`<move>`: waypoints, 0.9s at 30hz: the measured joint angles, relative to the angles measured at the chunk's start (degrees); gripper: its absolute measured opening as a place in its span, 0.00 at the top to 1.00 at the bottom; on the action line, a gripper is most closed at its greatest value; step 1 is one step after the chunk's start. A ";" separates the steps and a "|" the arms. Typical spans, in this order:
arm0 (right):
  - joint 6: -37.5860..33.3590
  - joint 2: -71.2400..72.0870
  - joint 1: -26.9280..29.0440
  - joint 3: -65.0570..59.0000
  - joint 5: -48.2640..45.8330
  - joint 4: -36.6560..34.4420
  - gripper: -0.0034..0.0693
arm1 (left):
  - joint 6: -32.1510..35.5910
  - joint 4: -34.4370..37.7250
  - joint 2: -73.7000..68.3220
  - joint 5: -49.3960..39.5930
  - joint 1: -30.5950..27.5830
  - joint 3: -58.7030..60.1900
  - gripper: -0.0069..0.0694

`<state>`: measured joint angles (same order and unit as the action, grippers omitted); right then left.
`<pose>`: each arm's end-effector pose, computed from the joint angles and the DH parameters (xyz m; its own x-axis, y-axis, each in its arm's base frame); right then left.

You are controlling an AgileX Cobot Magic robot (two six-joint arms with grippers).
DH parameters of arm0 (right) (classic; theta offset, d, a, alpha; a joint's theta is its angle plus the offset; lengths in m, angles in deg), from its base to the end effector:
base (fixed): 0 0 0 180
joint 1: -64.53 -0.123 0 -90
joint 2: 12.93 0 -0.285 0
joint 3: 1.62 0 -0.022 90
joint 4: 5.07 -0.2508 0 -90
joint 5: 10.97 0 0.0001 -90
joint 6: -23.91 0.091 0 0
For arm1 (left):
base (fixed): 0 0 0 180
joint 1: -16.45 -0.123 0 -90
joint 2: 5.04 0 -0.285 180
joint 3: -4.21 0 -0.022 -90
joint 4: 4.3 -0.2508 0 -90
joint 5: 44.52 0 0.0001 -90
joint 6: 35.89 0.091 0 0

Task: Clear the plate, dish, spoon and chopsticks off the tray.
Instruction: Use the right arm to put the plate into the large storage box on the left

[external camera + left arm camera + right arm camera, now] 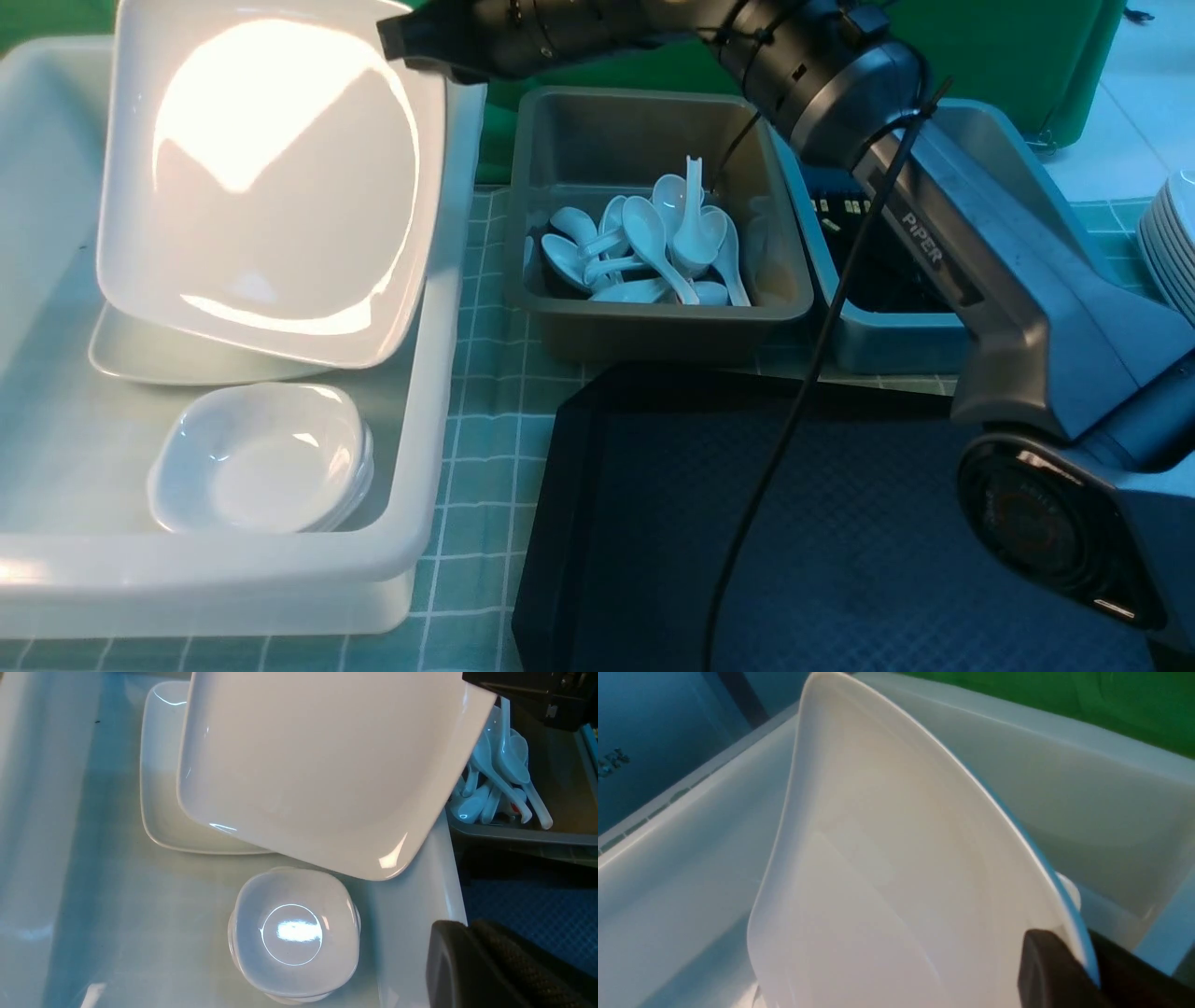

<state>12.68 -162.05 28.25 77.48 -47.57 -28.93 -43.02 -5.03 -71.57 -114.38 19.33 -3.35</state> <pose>0.4371 0.3481 0.3539 -0.3061 -0.0505 -0.9507 -0.7261 0.6582 0.1988 0.1607 -0.0070 0.4754 -0.6266 -0.0884 -0.7743 -0.0344 0.9957 -0.0859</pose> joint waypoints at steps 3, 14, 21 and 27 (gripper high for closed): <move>0.16 0.00 -0.06 0.00 2.10 0.45 0.88 | 0.70 0.00 0.00 0.00 0.00 0.00 0.90; 1.09 0.06 -1.12 0.00 -0.33 5.59 0.88 | 1.56 1.04 0.00 0.00 0.00 0.00 0.90; 1.35 0.84 -2.42 0.00 -1.94 7.17 0.88 | 2.55 1.09 0.00 0.00 0.00 0.00 0.90; 2.06 4.31 -2.60 0.02 -2.99 8.17 0.88 | 2.55 0.73 0.00 0.00 0.00 0.00 0.90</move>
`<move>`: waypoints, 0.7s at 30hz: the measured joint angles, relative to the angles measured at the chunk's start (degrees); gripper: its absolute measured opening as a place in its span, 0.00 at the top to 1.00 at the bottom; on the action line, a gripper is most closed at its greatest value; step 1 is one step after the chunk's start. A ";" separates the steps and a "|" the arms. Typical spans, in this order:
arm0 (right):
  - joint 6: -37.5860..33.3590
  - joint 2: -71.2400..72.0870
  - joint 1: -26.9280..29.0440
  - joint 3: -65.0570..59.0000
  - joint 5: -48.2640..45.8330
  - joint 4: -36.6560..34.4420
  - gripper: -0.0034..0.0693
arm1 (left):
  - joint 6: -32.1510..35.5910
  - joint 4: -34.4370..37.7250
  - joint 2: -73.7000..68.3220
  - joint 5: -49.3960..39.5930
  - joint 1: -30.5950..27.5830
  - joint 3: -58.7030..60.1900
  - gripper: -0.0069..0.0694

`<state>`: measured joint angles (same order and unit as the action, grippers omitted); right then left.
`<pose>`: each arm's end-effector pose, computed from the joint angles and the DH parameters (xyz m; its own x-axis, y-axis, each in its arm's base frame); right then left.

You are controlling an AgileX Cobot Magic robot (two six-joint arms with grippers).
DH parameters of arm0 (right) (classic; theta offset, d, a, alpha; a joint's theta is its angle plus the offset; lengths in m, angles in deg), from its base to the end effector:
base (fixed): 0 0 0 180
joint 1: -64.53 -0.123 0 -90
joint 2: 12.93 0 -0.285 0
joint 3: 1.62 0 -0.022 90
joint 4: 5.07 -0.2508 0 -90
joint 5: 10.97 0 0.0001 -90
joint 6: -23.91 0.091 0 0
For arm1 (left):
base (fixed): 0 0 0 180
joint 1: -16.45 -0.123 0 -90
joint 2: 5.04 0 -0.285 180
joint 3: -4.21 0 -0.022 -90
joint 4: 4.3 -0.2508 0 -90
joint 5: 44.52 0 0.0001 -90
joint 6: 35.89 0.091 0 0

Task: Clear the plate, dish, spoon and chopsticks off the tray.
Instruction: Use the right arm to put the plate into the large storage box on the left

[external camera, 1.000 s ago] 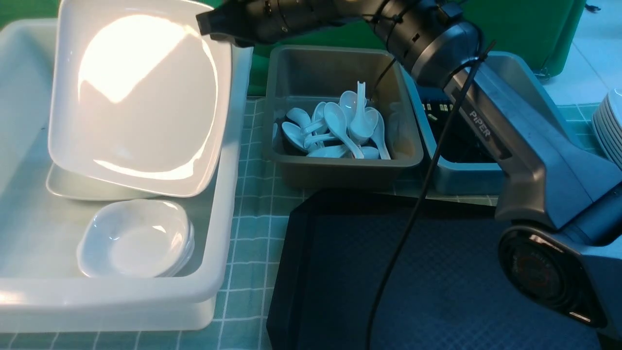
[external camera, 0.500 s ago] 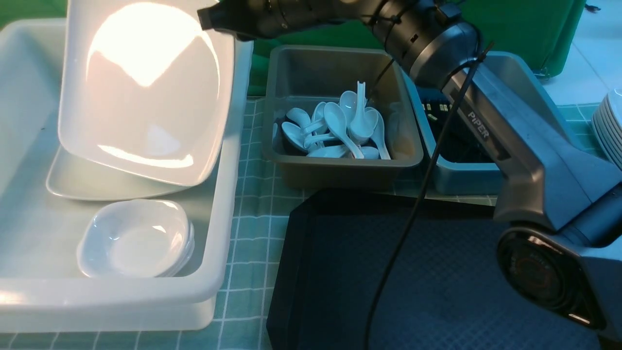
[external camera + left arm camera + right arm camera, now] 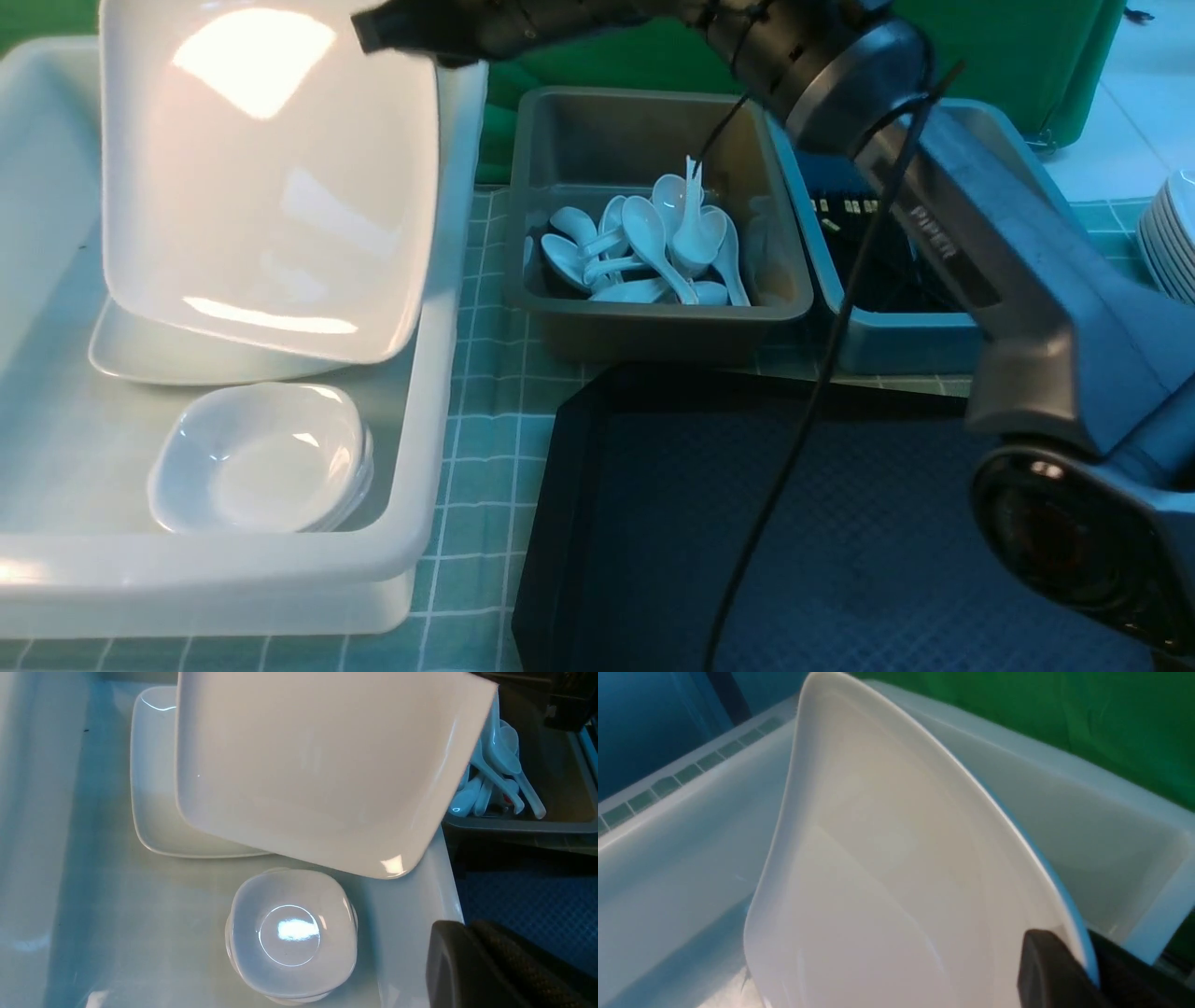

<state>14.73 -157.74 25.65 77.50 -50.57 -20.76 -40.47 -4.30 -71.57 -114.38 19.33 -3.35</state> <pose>0.4100 0.3507 0.3884 -0.2306 -0.1190 -0.9657 -0.7372 0.6692 0.0936 0.1607 -0.0081 0.4754 -0.6282 -0.0483 -0.7765 0.0001 0.9981 -0.0622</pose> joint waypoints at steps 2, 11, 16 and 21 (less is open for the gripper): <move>1.48 1.37 0.15 0.12 -0.07 0.26 0.88 | 0.00 0.00 0.00 0.00 0.00 0.00 0.90; 3.68 3.72 0.54 0.54 -4.52 0.38 0.88 | 0.18 0.00 0.00 0.00 0.00 0.00 0.90; 2.09 6.54 1.87 0.54 -9.79 0.49 0.88 | 1.34 -0.31 0.00 0.00 0.00 0.00 0.90; 1.15 8.21 3.65 0.65 -13.08 1.21 0.88 | 1.42 -0.31 0.00 0.00 0.00 0.00 0.90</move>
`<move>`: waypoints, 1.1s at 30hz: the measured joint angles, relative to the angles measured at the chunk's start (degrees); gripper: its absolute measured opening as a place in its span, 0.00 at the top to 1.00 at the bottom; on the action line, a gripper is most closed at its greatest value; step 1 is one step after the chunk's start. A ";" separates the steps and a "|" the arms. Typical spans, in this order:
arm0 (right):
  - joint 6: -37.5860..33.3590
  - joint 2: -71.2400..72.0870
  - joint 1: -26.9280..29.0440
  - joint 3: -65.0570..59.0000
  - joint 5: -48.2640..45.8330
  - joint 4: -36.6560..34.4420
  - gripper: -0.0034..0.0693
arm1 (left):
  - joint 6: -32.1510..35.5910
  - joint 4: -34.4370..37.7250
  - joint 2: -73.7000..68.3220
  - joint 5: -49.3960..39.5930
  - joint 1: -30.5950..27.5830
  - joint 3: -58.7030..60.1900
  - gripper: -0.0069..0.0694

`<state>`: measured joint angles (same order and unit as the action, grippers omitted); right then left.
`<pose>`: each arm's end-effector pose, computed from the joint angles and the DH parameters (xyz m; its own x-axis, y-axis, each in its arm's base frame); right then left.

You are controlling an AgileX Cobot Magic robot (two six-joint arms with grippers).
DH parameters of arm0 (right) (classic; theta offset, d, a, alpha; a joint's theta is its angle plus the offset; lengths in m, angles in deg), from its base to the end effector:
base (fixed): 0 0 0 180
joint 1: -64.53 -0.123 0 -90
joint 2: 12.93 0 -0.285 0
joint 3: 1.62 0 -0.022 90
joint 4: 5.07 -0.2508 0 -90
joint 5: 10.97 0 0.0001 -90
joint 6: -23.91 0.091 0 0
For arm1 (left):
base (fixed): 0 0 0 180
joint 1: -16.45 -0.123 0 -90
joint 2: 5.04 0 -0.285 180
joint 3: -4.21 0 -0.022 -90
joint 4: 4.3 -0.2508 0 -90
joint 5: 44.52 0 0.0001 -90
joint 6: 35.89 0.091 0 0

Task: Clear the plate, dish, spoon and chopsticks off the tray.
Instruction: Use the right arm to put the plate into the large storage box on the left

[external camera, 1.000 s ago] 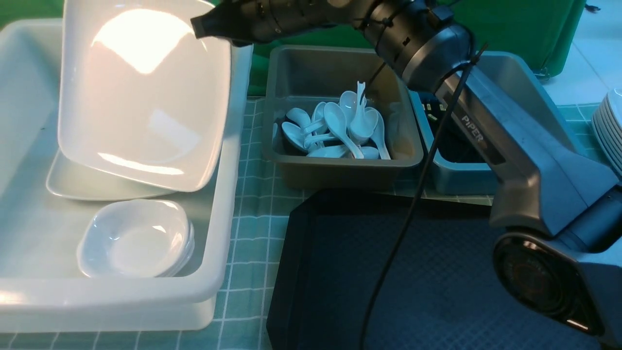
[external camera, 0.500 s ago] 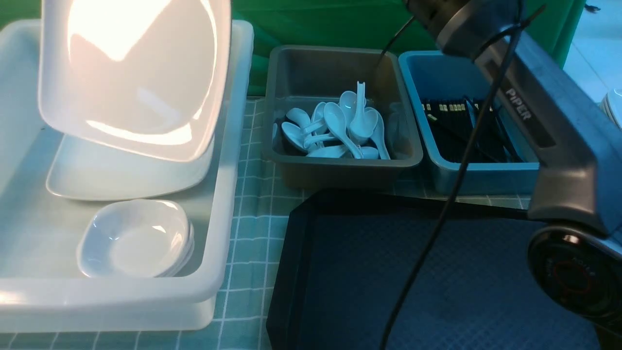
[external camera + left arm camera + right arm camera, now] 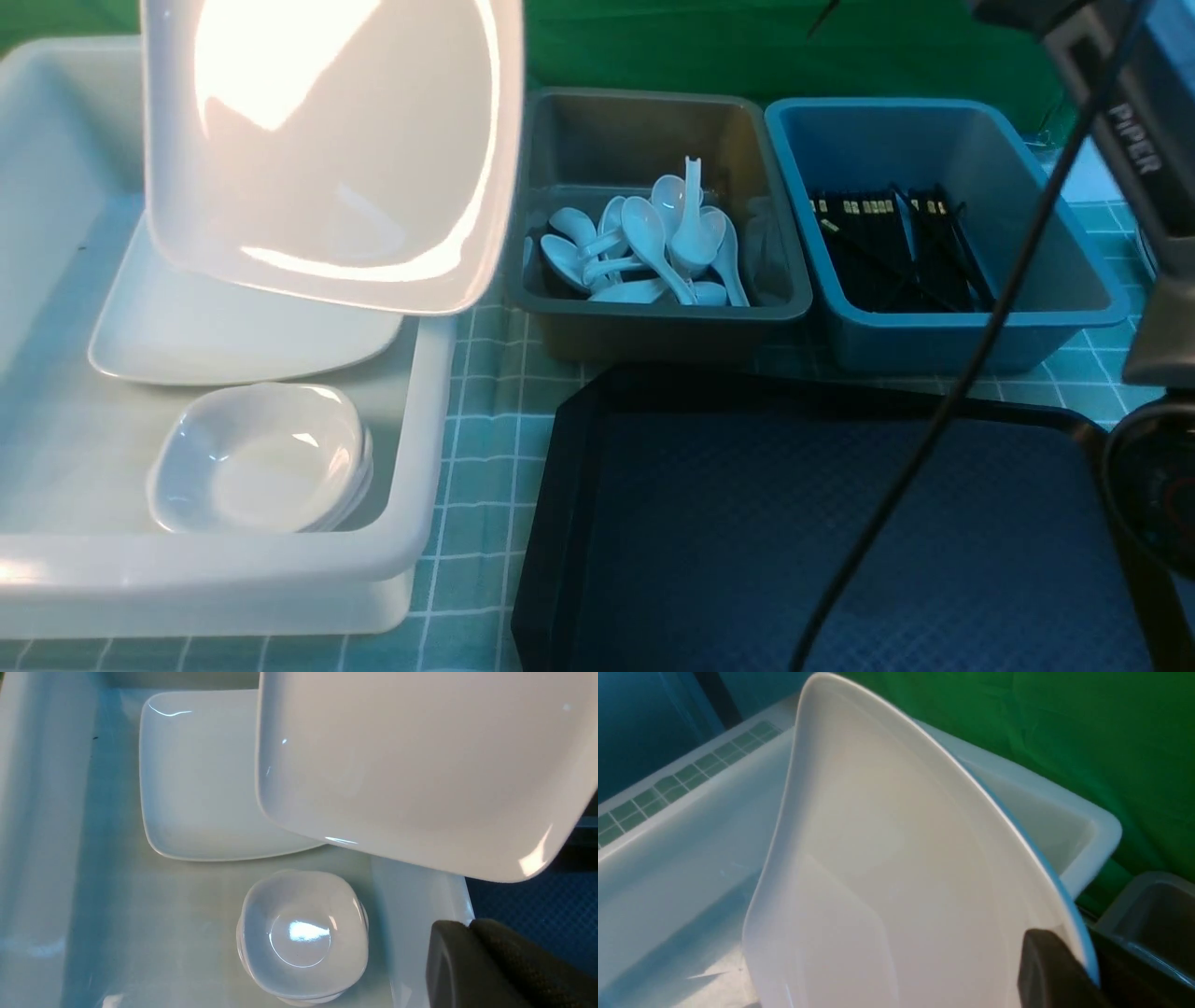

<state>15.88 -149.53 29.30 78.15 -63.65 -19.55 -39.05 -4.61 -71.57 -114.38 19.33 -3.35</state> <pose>0.3894 0.2971 0.4459 -0.2716 -0.1736 -0.9466 -0.7152 0.6945 0.0778 0.1607 -0.0076 0.4754 -0.6278 -0.0217 -0.7781 0.0129 0.9992 -0.0383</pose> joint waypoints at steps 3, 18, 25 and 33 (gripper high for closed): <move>0.06 -0.15 1.26 0.00 -1.59 0.36 0.88 | 0.05 0.00 0.00 0.00 0.00 0.00 0.90; 7.19 -5.41 2.04 -0.05 14.15 0.45 0.88 | 0.05 1.22 0.00 0.00 0.00 0.00 0.89; 7.19 -8.33 1.92 -0.05 16.63 0.57 0.88 | 0.11 2.23 0.00 0.00 0.00 0.00 0.89; 7.59 -11.41 0.62 -0.05 19.59 0.33 0.88 | 0.26 3.19 0.00 0.00 0.00 0.00 0.89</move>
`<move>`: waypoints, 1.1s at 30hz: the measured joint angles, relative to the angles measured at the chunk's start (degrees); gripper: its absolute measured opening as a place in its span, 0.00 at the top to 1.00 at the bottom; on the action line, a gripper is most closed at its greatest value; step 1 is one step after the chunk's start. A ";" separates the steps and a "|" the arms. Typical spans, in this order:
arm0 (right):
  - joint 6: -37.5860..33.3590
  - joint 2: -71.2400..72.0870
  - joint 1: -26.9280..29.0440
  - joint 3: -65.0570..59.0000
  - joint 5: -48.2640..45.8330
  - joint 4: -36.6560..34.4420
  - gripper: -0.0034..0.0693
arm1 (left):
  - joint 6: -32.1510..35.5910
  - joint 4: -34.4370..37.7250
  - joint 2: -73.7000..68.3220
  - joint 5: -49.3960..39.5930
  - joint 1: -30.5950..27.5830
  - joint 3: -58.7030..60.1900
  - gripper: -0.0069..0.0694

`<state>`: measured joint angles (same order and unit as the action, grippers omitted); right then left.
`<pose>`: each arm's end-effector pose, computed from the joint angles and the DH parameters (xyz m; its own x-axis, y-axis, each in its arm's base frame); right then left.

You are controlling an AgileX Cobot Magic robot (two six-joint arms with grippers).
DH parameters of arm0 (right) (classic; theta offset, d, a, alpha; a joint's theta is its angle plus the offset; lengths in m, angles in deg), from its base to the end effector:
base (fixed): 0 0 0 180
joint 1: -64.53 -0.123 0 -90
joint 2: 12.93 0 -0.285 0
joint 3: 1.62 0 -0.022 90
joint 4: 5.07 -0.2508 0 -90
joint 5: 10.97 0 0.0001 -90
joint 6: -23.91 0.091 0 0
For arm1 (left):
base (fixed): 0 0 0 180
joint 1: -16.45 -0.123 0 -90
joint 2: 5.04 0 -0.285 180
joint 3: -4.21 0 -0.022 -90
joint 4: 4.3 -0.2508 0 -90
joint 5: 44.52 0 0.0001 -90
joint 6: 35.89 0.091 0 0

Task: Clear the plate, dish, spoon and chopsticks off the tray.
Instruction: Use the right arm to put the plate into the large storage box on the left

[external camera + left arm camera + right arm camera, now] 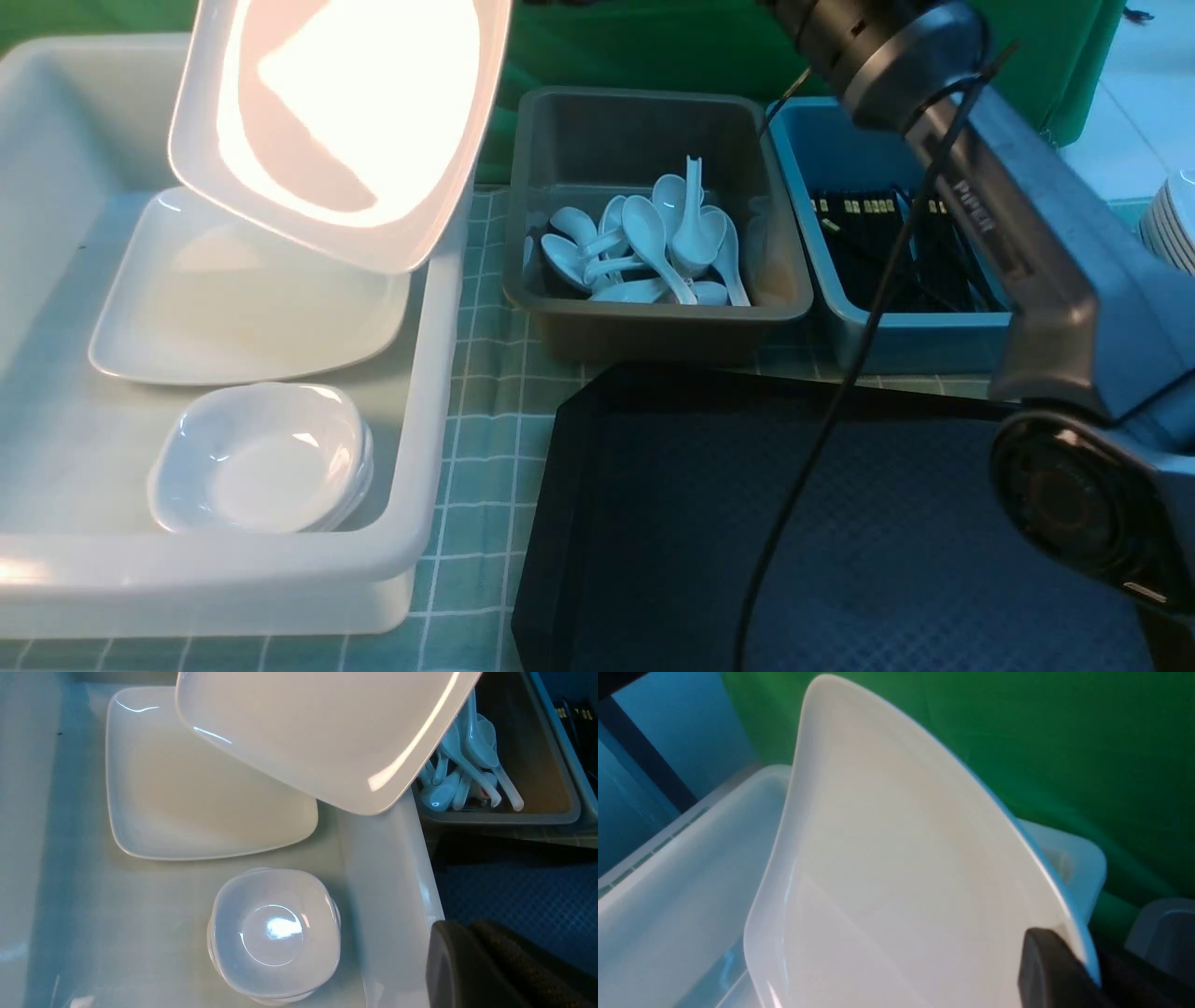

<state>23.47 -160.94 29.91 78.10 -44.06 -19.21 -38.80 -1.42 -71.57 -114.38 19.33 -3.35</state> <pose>0.4500 0.3254 0.3705 -0.2816 0.0453 -0.9585 -0.6275 0.7470 0.2196 0.1604 -0.0124 0.4755 -0.6304 -0.0364 -0.7754 0.0441 0.9956 -0.0825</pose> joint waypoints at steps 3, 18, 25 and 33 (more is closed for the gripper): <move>-0.15 -0.73 -1.21 0.00 0.13 0.00 0.88 | 0.00 0.07 0.00 0.00 0.00 0.00 0.89; -0.48 -4.82 -4.48 -0.02 3.01 0.74 0.88 | 1.02 0.23 0.00 0.00 0.00 0.00 0.89; -0.48 -5.75 -4.66 -0.07 5.43 1.03 0.88 | 1.02 0.29 0.00 0.00 0.00 0.00 0.89; -0.48 -7.59 -4.66 -0.07 10.38 1.03 0.88 | 1.02 0.45 0.00 0.00 0.00 0.00 0.89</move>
<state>22.98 -168.53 25.26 78.04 -33.68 -18.19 -37.78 -0.97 -71.57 -114.38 19.33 -3.35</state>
